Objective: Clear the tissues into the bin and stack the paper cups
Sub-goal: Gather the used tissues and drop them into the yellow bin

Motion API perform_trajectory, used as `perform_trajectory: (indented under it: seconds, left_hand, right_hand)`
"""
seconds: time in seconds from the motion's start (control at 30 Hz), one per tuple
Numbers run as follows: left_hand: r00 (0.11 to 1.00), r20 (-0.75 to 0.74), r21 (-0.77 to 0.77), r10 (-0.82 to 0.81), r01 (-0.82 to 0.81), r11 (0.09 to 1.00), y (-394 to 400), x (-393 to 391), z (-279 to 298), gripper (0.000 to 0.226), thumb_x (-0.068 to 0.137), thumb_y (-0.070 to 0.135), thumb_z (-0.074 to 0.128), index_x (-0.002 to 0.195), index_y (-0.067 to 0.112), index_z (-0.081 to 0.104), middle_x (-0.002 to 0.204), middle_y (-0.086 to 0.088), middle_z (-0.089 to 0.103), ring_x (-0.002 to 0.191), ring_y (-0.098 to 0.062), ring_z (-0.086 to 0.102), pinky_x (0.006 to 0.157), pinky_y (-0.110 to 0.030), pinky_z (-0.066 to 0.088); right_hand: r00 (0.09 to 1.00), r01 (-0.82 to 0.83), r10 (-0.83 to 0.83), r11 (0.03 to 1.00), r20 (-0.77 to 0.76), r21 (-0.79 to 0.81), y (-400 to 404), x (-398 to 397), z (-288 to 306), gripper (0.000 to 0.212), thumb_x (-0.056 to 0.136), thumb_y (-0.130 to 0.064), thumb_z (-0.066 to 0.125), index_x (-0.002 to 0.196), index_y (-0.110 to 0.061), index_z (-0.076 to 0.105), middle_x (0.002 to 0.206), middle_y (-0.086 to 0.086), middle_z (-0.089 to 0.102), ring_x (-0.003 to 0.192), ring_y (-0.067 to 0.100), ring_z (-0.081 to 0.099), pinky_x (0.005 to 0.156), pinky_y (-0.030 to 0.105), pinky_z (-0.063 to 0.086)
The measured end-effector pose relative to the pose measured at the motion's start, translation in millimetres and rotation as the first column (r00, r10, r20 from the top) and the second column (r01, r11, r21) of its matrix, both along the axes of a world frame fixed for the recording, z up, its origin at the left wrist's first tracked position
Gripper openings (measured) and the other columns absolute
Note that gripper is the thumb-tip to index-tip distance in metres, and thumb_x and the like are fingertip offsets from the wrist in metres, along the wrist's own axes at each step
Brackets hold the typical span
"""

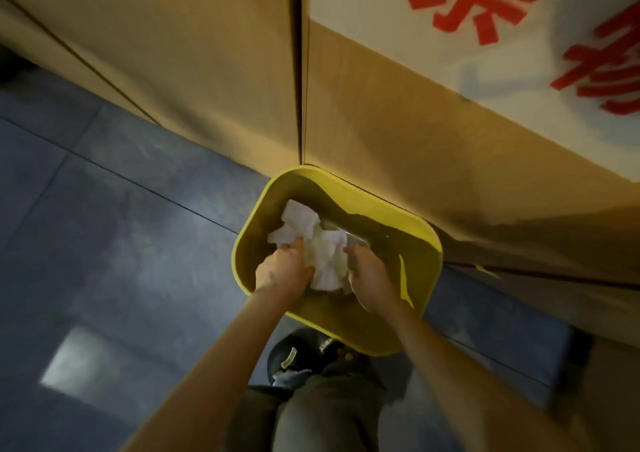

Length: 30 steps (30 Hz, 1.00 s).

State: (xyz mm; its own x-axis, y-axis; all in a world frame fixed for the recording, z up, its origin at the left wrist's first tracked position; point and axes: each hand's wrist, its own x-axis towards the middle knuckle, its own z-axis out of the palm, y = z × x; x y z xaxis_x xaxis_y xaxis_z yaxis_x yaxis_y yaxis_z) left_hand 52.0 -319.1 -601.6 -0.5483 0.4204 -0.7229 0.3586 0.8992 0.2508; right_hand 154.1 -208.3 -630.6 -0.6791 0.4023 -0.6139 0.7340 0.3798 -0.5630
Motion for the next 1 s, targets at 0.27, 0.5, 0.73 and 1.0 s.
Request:
perform_trajectory:
  seconds: [0.27,0.5,0.73,1.0]
  left_hand:
    - [0.999,0.008,0.055,0.039,-0.040,0.998,-6.4,-1.0,59.7,0.034,0.087,0.032,0.050,0.114,0.011,0.050,0.115,-0.015,0.060,0.103,-0.034,0.058,0.084,-0.044,0.051]
    - [0.998,-0.070,0.158,-0.002,0.013,0.987,-0.1,7.4,205.8,0.028,0.091,0.033,0.045,0.102,0.012,0.061,0.100,-0.012,0.067,0.092,-0.031,0.062,0.075,-0.035,0.048]
    - [0.978,-0.207,0.317,-0.002,0.069,0.946,31.8,6.6,370.6,0.026,0.088,0.031,0.049,0.075,0.009,0.055,0.090,-0.018,0.067,0.087,-0.040,0.060,0.063,-0.033,0.038]
    - [0.939,-0.344,0.657,-0.010,0.248,0.712,110.5,17.4,479.0,0.022,0.086,0.026,0.056,0.099,0.009,0.061,0.099,-0.013,0.065,0.091,-0.031,0.062,0.074,-0.041,0.051]
  right_hand:
    - [0.994,0.071,-0.069,0.997,-0.082,0.016,14.9,-5.7,75.4,0.031,0.092,-0.006,0.047,0.122,-0.001,0.051,0.122,0.021,0.058,0.116,0.032,0.052,0.093,0.032,0.040]
    - [0.992,0.039,-0.038,0.999,-0.124,0.005,20.0,-4.8,229.5,0.021,0.092,-0.018,0.049,0.094,-0.002,0.063,0.096,0.023,0.068,0.093,0.033,0.061,0.067,0.028,0.034]
    - [0.971,0.065,0.006,0.956,-0.240,0.287,44.9,9.2,398.3,0.024,0.092,-0.028,0.047,0.094,-0.010,0.062,0.088,0.017,0.068,0.085,0.032,0.061,0.064,0.030,0.037]
    - [0.795,0.446,-0.281,0.872,-0.538,0.202,106.1,36.0,528.4,0.019,0.091,-0.023,0.052,0.101,-0.011,0.061,0.088,0.007,0.068,0.082,0.021,0.062,0.076,0.037,0.050]
